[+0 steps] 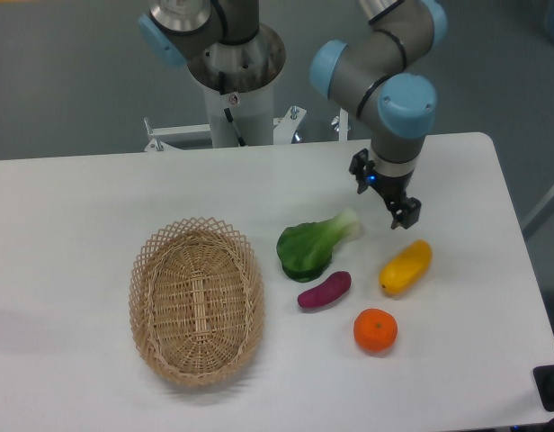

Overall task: Pick up the green vegetable from the table
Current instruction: 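Move the open gripper over the green bok choy, then lower the gripper onto the bok choy leaves and close it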

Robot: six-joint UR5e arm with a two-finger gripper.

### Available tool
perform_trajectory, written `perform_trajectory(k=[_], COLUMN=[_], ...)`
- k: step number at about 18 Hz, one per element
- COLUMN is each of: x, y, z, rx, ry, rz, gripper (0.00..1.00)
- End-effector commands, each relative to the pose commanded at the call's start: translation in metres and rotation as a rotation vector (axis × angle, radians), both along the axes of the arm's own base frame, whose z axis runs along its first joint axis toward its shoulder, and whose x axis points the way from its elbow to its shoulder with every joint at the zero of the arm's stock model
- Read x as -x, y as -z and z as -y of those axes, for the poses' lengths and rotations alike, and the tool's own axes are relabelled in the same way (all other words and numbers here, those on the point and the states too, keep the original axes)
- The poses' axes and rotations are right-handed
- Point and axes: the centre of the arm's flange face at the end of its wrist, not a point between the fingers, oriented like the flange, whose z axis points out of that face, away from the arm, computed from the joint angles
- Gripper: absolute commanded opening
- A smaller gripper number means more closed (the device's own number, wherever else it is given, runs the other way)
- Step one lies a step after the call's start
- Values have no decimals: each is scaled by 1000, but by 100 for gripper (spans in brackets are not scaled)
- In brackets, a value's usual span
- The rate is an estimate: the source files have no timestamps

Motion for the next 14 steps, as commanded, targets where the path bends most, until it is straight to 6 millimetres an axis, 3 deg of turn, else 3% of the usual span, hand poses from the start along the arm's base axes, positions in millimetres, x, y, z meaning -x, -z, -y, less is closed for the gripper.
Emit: perform_trajectory(k=[2, 6, 14], x=[-9, -28, -32], y=[6, 11, 34], z=[0, -26, -27], rx=[6, 5, 10], ry=[-14, -36, -18], rz=[11, -13, -17], gripper=[100, 100, 100])
